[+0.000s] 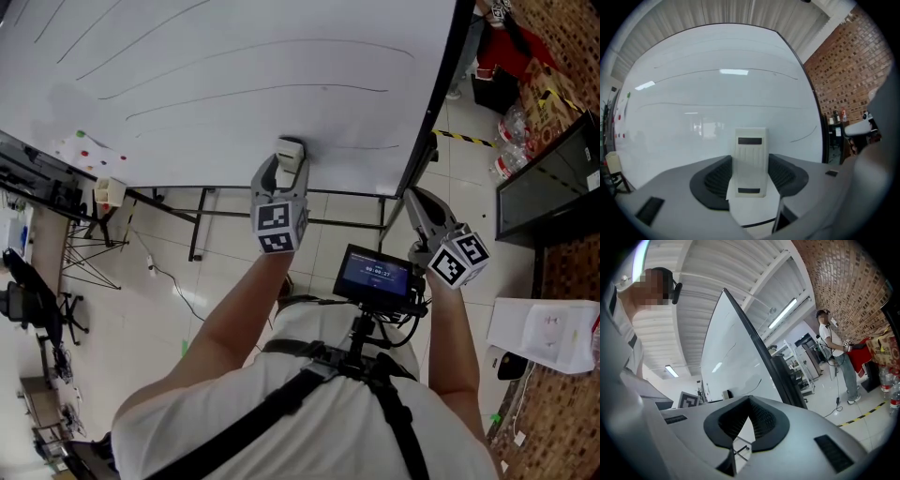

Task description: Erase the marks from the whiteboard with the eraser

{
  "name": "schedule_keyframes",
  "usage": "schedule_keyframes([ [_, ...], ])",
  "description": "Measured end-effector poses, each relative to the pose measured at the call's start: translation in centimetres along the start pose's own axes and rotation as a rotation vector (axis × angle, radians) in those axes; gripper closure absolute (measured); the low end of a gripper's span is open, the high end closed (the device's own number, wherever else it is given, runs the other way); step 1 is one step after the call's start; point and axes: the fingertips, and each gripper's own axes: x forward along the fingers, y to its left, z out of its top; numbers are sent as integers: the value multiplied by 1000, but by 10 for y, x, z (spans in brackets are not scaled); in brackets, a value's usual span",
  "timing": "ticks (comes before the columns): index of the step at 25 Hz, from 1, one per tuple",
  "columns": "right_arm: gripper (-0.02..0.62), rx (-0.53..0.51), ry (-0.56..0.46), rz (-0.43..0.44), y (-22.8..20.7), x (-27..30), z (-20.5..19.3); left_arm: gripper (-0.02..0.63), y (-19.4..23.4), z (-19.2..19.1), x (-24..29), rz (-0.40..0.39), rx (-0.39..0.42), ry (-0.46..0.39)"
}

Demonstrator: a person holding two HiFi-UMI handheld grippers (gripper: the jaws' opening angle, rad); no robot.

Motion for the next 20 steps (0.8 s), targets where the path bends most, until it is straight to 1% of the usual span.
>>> schedule_keyframes([
  [2, 575, -2, 3, 7, 2, 3, -1, 336, 21, -2, -4, 60, -34, 6],
  [3, 575, -3, 4, 10, 2, 4, -2, 336, 24, -2, -5, 73, -45, 7],
  [5, 575, -2, 8, 11, 4, 4, -3, 336, 19, -1, -4, 72, -60, 5],
  [7, 575, -1, 9, 3, 5, 4, -4, 336, 5, 0, -2, 54, -77, 2],
  [8, 575, 0, 9, -4, 6, 3, -4, 336, -4, 1, 0, 37, -82, 1],
  [10, 575, 2, 6, -15, 5, 2, -2, 336, -29, 5, 4, -25, -73, -3],
  [13, 575, -1, -6, -21, 1, 0, 1, 335, -78, 12, 14, -132, -28, -21],
  [15, 575, -3, -7, -29, 0, -4, -1, 334, -105, 12, 19, -185, -6, -25],
  [18, 575, 3, -5, -49, -4, -14, -4, 334, -136, 9, 22, -271, 43, -12],
  [20, 575, 5, -7, -61, -6, -19, -5, 334, -147, 7, 23, -315, 77, -5],
])
